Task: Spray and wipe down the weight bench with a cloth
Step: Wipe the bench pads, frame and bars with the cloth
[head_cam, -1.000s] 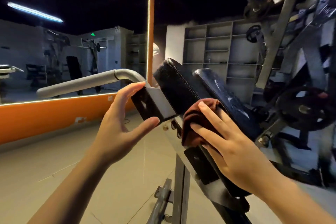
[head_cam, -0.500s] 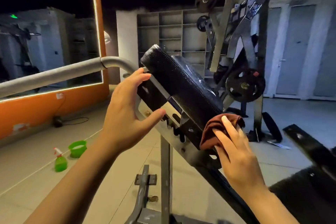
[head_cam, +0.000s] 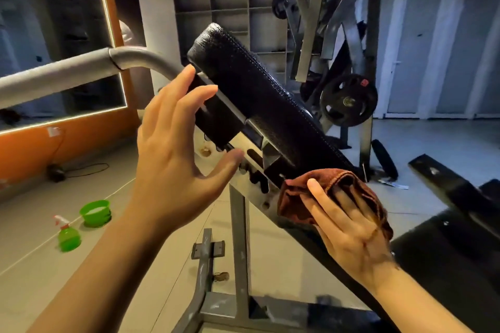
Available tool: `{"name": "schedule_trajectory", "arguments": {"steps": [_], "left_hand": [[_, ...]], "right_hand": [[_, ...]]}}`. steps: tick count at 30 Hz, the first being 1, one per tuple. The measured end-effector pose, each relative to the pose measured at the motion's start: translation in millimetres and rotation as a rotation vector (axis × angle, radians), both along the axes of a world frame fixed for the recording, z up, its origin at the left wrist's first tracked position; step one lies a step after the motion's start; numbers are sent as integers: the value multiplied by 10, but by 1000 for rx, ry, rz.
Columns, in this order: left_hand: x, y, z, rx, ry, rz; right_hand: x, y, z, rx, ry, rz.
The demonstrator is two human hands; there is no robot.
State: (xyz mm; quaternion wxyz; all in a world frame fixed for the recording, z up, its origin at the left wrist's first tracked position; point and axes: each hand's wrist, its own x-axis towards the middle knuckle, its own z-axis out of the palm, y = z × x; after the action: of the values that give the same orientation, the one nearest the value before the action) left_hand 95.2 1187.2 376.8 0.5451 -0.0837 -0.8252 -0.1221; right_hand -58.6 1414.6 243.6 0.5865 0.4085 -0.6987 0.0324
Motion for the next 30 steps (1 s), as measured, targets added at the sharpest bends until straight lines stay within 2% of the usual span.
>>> {"name": "schedule_trajectory", "arguments": {"steps": [4,8,12,16,23,26,30], "left_hand": [[-43,41,-29,21,38,-13],[-38,11,-23,3,40,-13],[-1,-58,3,-6,18,-26],[36,-45,20,91,-3,-128],[65,-13,46,144,-21,-153],[103,-59,70,170,-63,-167],[114,-94,93,211,-79,-203]], "right_hand": [[58,-217,141,-34,-66,24],[48,-502,379,-170,-19,69],[-21,-211,151,-17,5,16],[-9,54,-45,74,-29,-21],[86,-499,320,-109,-48,106],[13,-299,188,-40,-24,166],[-3,118,-104,53,-58,130]]}}
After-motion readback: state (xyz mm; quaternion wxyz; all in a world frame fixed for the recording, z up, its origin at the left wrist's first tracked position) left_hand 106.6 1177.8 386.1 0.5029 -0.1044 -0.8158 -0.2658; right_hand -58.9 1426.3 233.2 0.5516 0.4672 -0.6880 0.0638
